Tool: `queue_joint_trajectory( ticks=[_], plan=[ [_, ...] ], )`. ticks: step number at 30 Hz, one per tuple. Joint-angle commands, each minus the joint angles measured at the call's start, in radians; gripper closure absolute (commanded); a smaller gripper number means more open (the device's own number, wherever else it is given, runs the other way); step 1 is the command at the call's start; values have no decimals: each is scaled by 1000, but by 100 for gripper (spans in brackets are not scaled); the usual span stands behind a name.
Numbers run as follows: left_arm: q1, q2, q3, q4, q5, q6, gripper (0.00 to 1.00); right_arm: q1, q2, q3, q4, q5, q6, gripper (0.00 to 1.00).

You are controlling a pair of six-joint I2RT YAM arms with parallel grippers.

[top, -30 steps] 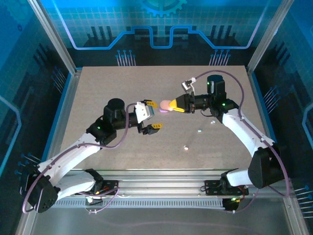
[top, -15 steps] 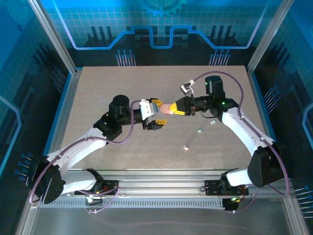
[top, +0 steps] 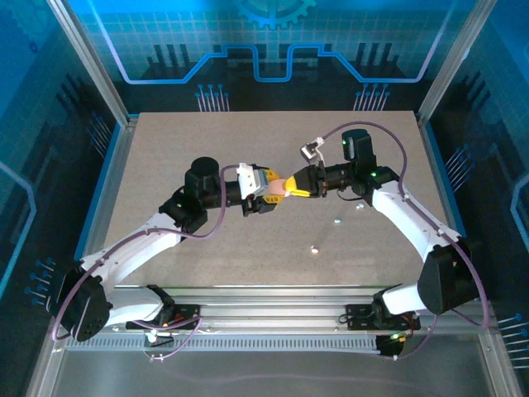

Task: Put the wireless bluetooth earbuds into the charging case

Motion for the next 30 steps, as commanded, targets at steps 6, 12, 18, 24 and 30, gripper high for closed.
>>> queue_joint_trajectory(
  ticks=[6,12,18,24,30],
  plan=[
    [-1,4,63,-103,24,49,64,15,2,58,-100,44,-55,77],
    [-14,10,104,-183,-20,59,68,15,-30,90,-248,164,-135,64],
    [-29,22,146,-248,-28,70,68,33,-34,123,-332,228,-177,61],
    [-43,33,175,-267,-33,75,68,64,-13,150,-361,250,-187,61],
    [-47,36,184,-282,-58,84,62,64,-9,146,-352,235,-183,80]
  ],
)
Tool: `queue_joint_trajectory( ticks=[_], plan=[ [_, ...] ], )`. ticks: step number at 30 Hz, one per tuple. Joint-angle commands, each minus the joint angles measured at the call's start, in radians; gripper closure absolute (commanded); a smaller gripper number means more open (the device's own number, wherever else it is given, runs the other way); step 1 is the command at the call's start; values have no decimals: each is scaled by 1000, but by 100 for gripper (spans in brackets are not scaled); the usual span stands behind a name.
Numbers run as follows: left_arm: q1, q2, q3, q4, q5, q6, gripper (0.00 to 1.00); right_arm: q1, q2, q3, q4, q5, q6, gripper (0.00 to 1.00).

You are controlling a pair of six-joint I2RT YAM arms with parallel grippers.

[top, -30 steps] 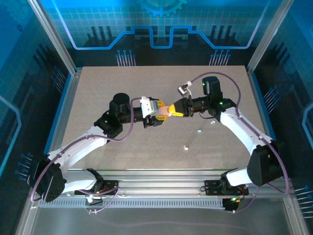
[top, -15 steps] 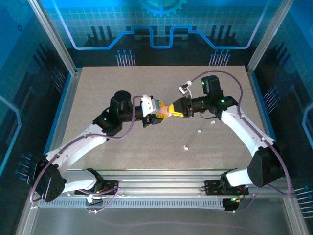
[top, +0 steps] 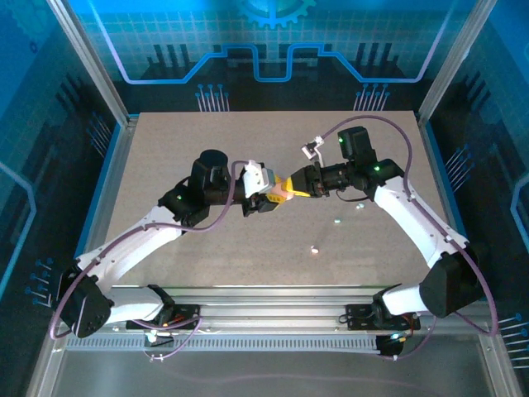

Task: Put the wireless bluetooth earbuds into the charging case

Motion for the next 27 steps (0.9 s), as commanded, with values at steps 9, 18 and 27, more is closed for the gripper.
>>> queue_joint_trajectory(
  ticks=[9,18,27],
  plan=[
    [28,-26,-80,190,45,-33,33,-27,-31,-80,279,-157,177,88],
    [64,-32,-185,471,123,-159,33,-46,-50,-165,558,-238,398,88],
    [63,-32,-205,585,155,-233,44,-46,-48,-188,681,-239,501,87]
  ],
)
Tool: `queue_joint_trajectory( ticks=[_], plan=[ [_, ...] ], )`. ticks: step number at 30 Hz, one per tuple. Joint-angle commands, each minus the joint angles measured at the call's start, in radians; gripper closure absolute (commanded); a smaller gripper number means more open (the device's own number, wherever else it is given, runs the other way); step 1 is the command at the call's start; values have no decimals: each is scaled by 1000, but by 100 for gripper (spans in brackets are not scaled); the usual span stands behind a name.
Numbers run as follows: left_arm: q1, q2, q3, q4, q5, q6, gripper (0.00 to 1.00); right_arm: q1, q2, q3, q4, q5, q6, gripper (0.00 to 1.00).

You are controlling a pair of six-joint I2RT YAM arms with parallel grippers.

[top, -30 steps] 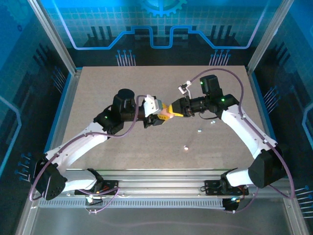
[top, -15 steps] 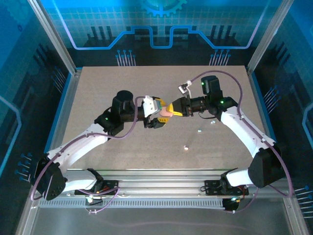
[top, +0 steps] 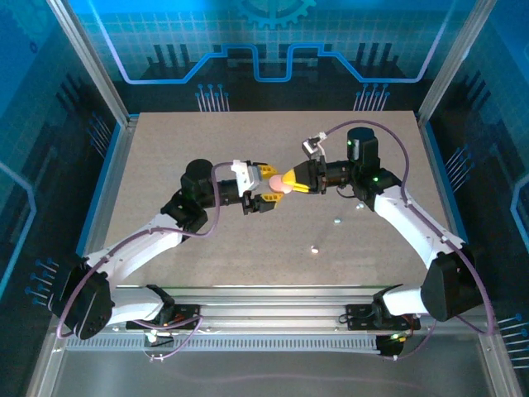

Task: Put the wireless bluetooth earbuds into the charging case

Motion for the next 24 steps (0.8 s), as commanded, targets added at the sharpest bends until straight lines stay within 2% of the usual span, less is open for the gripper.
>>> queue_joint_trajectory(
  ticks=[1,9,14,18,21,24],
  plan=[
    [3,-24,-11,78,47,-31,45,-10,-20,-19,133,-33,94,87],
    [3,-14,-6,103,67,-62,52,-9,-16,-39,197,-24,150,87],
    [3,-15,-3,79,62,-59,62,-8,-14,-36,174,-6,147,83],
    [3,-22,11,34,49,-68,67,-8,-34,10,-60,48,-31,77],
    [2,-29,18,-5,47,-71,69,-10,-60,86,-336,150,-249,60],
    [3,-33,36,-73,48,-71,69,-16,-90,144,-519,273,-411,48]
  ],
)
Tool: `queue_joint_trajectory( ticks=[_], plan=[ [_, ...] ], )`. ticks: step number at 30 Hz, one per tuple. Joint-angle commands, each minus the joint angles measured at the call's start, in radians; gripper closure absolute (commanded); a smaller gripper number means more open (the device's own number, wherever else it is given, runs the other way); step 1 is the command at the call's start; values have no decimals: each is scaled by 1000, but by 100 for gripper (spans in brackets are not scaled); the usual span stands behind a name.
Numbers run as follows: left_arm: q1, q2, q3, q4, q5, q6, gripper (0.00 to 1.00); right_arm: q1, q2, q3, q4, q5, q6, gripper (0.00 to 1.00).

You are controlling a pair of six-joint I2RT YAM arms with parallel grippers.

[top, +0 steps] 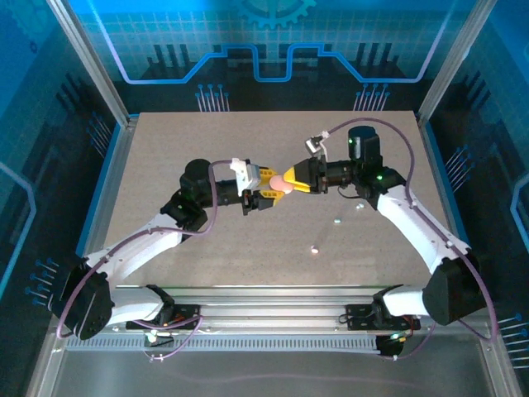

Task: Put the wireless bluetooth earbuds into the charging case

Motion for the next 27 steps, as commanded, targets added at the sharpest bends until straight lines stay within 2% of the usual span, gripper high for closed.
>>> queue_joint_trajectory(
  ticks=[1,6,10,17,24,27],
  plan=[
    [2,-33,39,-85,21,-13,69,-16,-71,92,-340,203,-301,46],
    [4,-42,46,-130,39,-46,69,-2,-186,68,-379,481,-555,40],
    [4,-42,51,-140,49,-79,69,53,-276,5,-337,560,-819,40],
    [3,-39,58,-110,91,-119,69,237,-364,-84,-305,731,-1296,41],
    [2,-28,59,-67,105,-166,68,362,-414,-227,-33,983,-1638,38],
    [2,-23,63,-67,105,-178,68,393,-416,-283,116,1082,-1699,38]
  ],
)
